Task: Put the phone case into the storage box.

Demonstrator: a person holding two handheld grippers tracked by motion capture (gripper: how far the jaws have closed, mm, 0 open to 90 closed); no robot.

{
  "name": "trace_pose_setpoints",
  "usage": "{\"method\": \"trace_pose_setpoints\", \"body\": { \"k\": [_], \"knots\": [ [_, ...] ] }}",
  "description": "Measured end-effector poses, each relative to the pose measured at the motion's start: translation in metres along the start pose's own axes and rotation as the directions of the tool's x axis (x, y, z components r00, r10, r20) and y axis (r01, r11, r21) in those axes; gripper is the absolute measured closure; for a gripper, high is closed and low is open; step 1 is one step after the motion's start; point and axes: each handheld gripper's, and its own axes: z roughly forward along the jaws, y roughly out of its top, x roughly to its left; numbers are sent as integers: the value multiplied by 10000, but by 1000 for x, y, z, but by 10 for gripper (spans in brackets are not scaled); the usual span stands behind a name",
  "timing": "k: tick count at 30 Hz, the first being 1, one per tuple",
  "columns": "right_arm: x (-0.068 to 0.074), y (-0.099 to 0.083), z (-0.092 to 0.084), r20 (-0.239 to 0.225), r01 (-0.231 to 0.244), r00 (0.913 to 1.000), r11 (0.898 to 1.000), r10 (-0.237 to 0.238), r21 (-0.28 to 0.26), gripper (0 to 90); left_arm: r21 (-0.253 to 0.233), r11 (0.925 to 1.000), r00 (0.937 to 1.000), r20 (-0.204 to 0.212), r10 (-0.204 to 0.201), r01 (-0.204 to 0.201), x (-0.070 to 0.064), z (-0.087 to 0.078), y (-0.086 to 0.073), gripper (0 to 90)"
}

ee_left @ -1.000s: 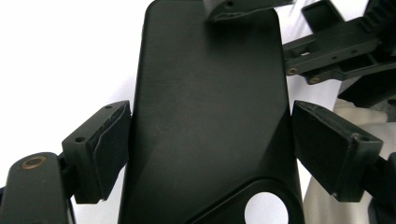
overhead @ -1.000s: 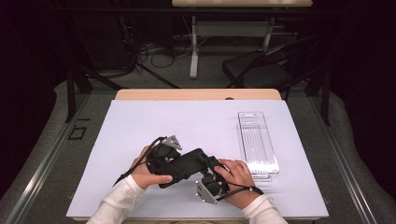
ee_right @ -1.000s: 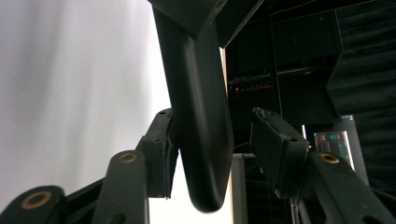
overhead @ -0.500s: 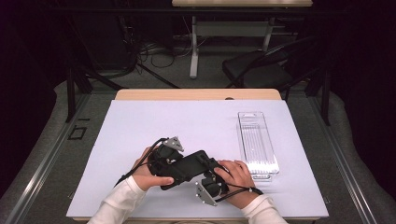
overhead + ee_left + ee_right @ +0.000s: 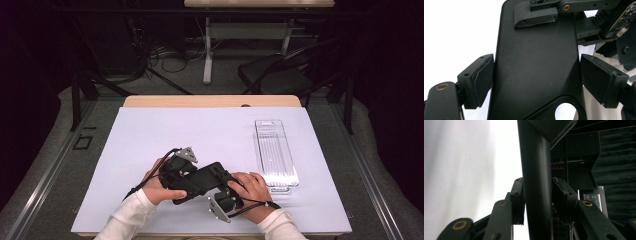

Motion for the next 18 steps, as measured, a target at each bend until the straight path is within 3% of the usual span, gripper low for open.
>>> {"method": "trace_pose_setpoints", "body": {
  "k": [6,18],
  "knots": [
    [0,0,0,78,279,9996,9996,-279,53,674,17,10000,10000,20,-23,23,0,1,0,151],
    [1,-1,0,351,402,9986,9991,-407,148,762,28,9998,9997,152,-191,191,2,3,0,151]
  ]
}}
